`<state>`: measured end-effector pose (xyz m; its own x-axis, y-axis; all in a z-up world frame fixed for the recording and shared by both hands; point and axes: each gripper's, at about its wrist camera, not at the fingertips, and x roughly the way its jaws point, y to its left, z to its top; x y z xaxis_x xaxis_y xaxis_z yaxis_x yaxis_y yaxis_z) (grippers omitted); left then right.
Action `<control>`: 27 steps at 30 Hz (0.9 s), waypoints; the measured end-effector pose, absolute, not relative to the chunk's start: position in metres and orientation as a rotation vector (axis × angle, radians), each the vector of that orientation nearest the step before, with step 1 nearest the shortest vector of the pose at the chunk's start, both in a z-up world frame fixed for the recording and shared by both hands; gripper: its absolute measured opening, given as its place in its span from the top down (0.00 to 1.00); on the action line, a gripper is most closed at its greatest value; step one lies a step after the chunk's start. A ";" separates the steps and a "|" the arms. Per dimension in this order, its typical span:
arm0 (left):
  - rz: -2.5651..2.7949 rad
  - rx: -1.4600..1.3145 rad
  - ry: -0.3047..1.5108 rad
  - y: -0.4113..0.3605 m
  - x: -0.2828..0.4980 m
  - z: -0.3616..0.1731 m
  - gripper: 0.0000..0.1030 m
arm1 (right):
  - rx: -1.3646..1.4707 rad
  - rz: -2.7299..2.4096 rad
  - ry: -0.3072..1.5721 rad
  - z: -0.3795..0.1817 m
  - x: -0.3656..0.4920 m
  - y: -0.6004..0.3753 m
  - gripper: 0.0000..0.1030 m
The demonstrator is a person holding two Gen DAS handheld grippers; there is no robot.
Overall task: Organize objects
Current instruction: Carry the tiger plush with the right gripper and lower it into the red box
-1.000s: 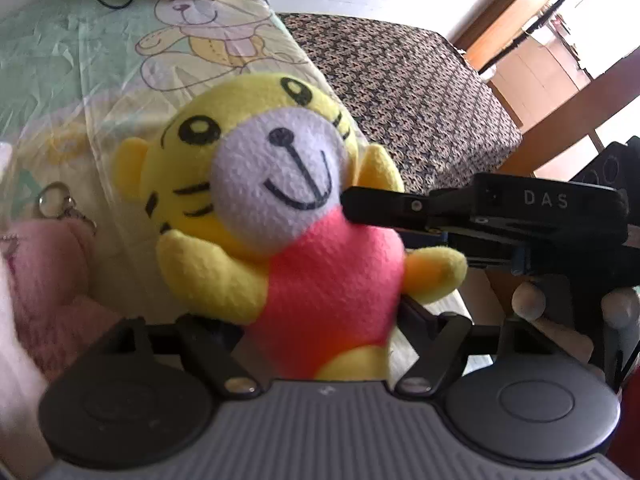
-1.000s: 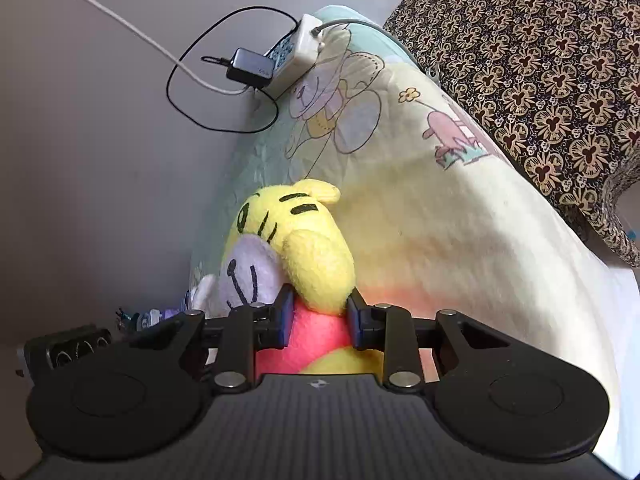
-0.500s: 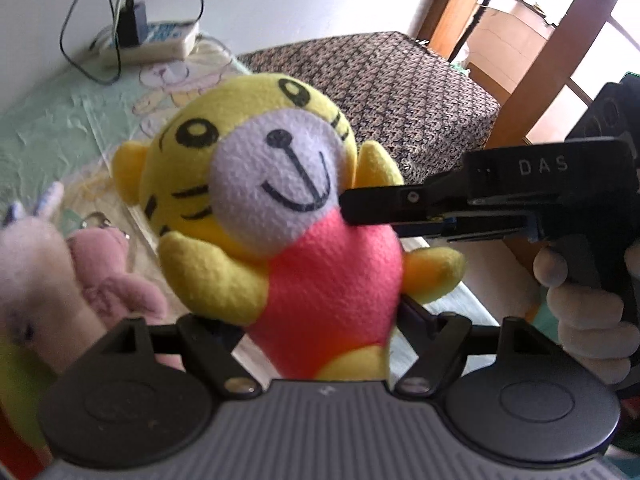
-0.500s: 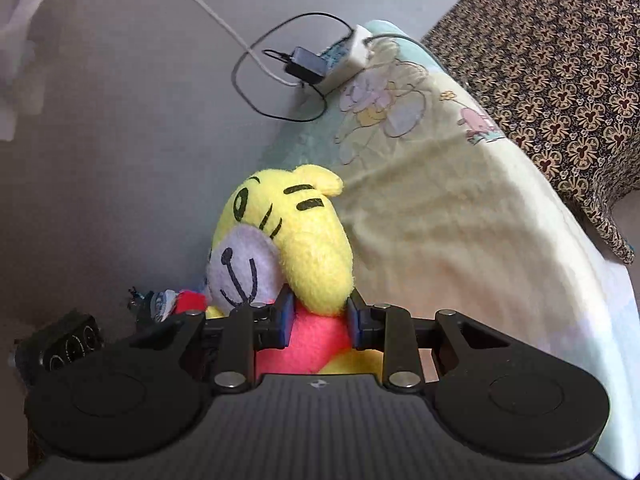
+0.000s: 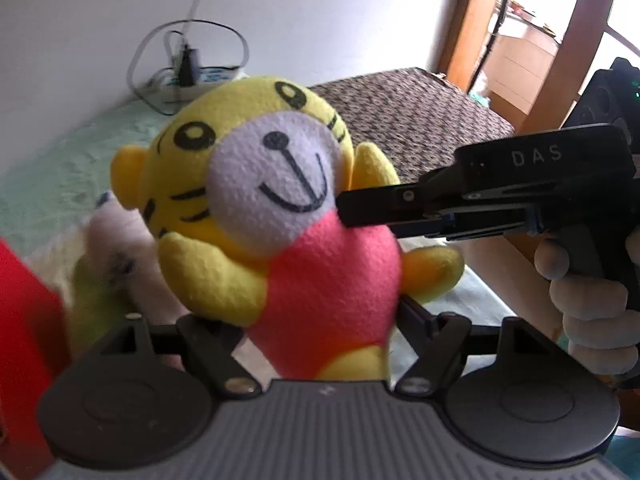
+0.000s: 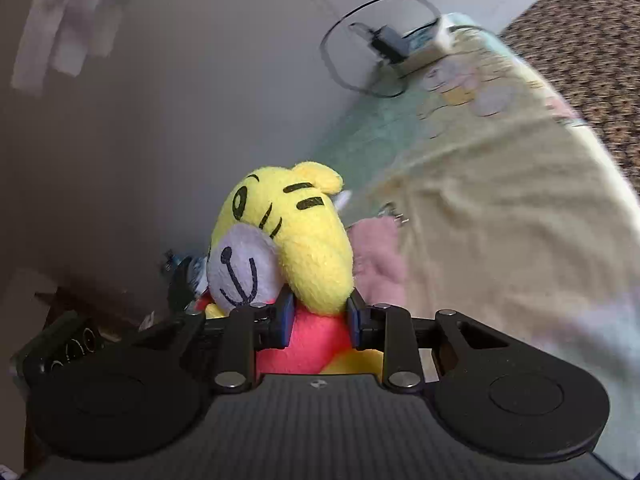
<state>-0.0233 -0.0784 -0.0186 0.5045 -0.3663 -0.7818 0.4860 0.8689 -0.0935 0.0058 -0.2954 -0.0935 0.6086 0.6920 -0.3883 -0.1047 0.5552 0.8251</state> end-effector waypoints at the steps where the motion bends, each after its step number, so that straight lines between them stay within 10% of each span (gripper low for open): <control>1: -0.503 0.142 0.900 -0.072 -0.026 -0.016 0.26 | 0.857 0.549 0.785 -0.092 0.007 -0.289 0.72; 27: -0.427 0.032 0.794 0.169 -0.039 0.018 0.24 | 0.778 0.570 0.700 -0.048 0.032 -0.067 0.74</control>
